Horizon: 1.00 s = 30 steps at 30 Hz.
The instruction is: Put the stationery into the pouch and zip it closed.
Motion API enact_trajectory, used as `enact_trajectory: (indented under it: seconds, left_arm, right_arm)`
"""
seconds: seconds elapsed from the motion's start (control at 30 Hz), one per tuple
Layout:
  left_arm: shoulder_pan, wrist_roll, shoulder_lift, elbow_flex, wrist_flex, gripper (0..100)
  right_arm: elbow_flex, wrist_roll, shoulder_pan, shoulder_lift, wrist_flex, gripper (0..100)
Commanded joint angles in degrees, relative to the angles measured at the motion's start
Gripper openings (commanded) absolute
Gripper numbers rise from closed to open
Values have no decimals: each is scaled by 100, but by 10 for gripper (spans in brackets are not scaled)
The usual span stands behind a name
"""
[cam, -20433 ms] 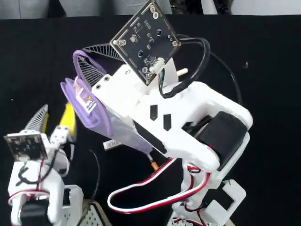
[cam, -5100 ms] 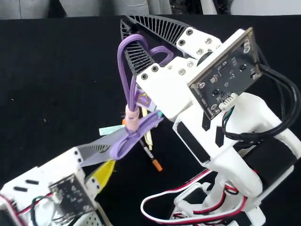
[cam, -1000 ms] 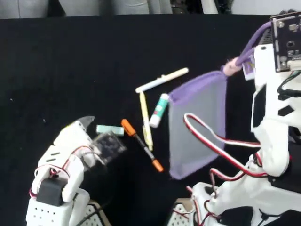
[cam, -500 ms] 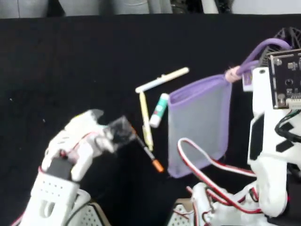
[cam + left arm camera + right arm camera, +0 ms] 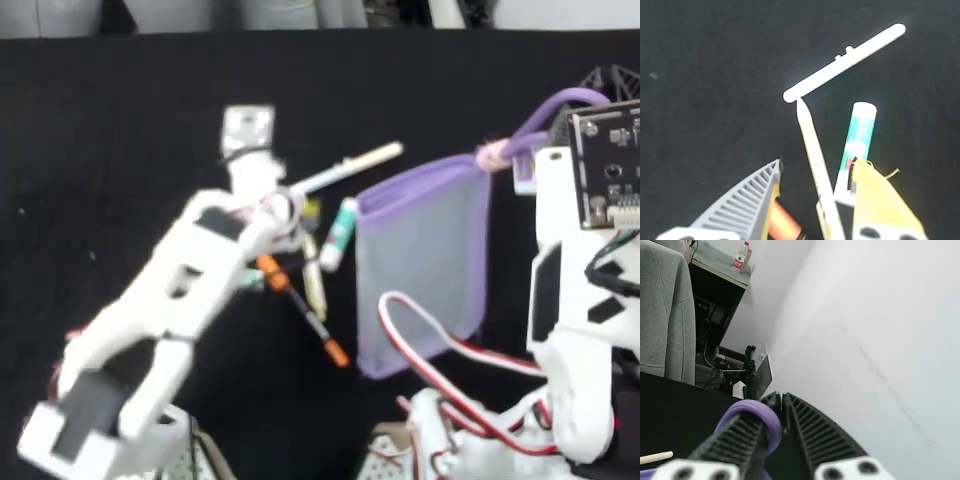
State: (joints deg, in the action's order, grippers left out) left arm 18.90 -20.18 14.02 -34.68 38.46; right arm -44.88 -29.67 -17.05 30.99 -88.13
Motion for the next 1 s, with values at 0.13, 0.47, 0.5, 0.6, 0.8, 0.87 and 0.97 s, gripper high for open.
enact_trajectory:
  seconds: [0.13, 0.47, 0.5, 0.6, 0.8, 0.87, 0.97]
  left_arm:
    - [66, -914, -1108, 532, -1363, 231]
    - [145, -1222, -1952, 840, -1626, 234]
    - [154, -1301, -2136, 963, -1626, 235]
    - [127, -1327, -2655, 1314, -1618, 233]
    - [154, -1310, -3033, 1560, -1618, 230]
    - [110, -1319, -3068, 1596, -1626, 230]
    - [84, -1319, -3086, 1622, -1618, 227]
  right_arm:
    - [-13, 149, -53, 84, -237, 11]
    - [-40, 360, -53, 84, -255, 11]
    - [-40, 360, -53, 84, -255, 11]
    - [-40, 360, -70, 84, -255, 11]
    - [4, 334, -88, 242, -255, 11]
    - [4, 334, -88, 374, -255, 11]
    - [4, 325, -70, 593, -255, 11]
